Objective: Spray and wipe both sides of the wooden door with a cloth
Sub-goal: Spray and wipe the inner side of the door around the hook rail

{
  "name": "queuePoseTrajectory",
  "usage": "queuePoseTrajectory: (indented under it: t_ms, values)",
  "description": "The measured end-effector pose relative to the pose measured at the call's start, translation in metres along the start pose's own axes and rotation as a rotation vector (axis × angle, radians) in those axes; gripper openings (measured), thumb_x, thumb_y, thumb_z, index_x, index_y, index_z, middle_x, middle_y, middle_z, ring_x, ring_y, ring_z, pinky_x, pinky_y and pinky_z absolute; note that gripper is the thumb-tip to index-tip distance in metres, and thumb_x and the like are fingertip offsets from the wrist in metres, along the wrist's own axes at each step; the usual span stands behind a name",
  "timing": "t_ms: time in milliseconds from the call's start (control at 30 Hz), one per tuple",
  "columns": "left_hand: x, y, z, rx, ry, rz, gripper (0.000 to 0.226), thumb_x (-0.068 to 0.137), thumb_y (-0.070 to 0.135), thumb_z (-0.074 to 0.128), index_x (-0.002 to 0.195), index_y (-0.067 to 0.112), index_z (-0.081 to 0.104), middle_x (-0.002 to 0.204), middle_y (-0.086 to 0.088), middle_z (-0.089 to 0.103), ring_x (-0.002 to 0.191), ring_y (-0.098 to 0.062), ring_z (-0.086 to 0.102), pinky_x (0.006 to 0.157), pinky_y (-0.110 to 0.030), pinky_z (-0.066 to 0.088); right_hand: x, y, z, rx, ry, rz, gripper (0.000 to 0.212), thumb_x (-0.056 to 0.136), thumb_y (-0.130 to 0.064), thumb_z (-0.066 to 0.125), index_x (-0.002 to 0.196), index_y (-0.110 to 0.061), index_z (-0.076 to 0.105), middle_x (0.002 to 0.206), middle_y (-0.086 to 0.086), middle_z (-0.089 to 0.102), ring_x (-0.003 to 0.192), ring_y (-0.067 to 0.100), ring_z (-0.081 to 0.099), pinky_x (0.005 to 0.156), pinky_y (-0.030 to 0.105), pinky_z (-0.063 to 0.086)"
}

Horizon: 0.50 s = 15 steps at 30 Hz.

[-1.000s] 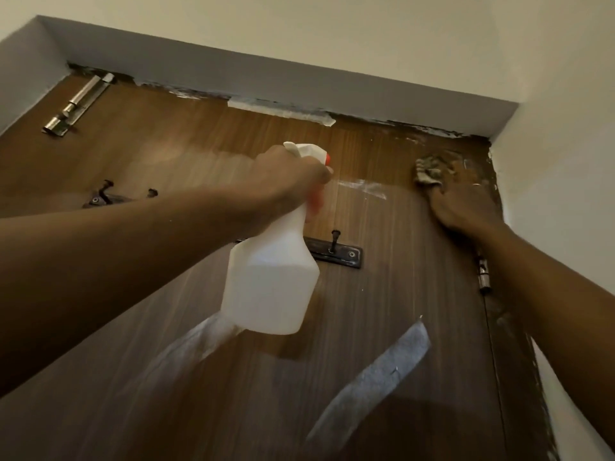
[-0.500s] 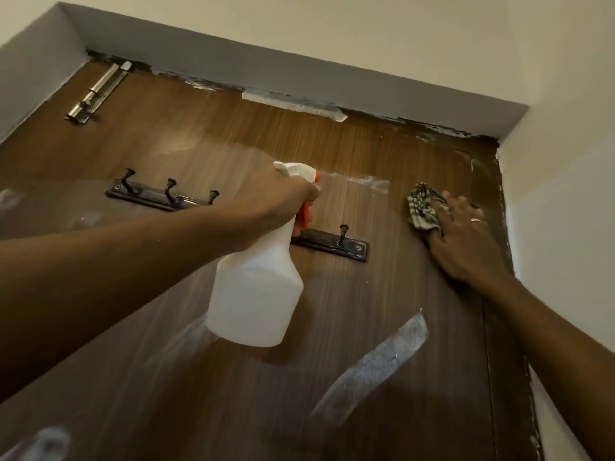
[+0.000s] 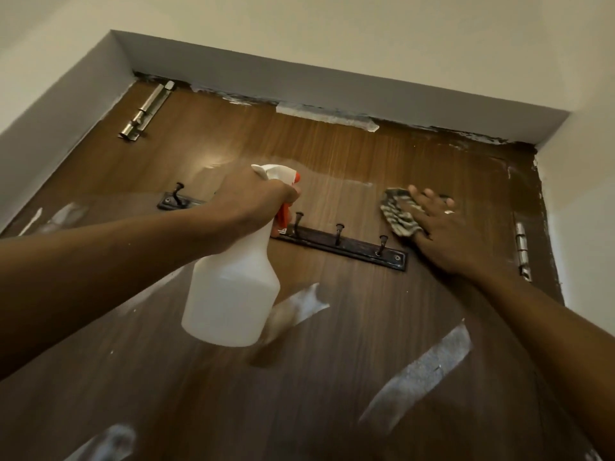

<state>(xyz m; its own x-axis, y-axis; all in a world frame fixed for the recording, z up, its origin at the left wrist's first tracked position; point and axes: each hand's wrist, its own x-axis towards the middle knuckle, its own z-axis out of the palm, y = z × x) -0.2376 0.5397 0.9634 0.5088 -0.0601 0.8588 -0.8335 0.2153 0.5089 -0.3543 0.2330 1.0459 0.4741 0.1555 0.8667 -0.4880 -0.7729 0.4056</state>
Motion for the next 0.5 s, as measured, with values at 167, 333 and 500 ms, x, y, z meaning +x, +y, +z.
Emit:
queuePoseTrajectory:
  t_ms: [167,333,500]
  values:
    - [0.012,-0.013,-0.039,0.011,-0.004,0.011,0.042,0.08,0.031,0.066,0.115,0.01,0.053,0.082,-0.005,0.07,0.073,-0.021,0.068,0.07,-0.039,0.058,0.025,-0.003,-0.012,-0.004,0.014,0.295,0.057,0.105,-0.034,0.034,0.159,-0.03,0.014,0.167,0.001,-0.001,0.154,0.027,0.0,0.123,0.048,0.003]
    - [0.025,-0.021,-0.067,0.015,-0.014,0.022,0.045,0.081,0.032,0.065,0.119,0.01,0.053,0.085,-0.005,0.07,0.071,-0.02,0.067,0.062,-0.033,0.054,0.088,-0.085,-0.02,0.071,-0.068,0.252,0.057,0.105,-0.05,0.022,0.158,-0.033,0.011,0.166,0.002,-0.01,0.152,0.031,-0.009,0.12,0.055,-0.006]
    - [0.027,-0.032,-0.097,-0.001,0.005,0.033,0.038,0.082,0.03,0.064,0.112,0.01,0.054,0.078,-0.002,0.07,0.066,-0.017,0.065,0.059,-0.029,0.049,0.05,-0.119,-0.013,0.206,-0.171,0.149,0.058,0.104,-0.053,0.01,0.159,-0.033,0.008,0.166,-0.001,-0.011,0.152,0.023,-0.011,0.122,0.049,-0.007]
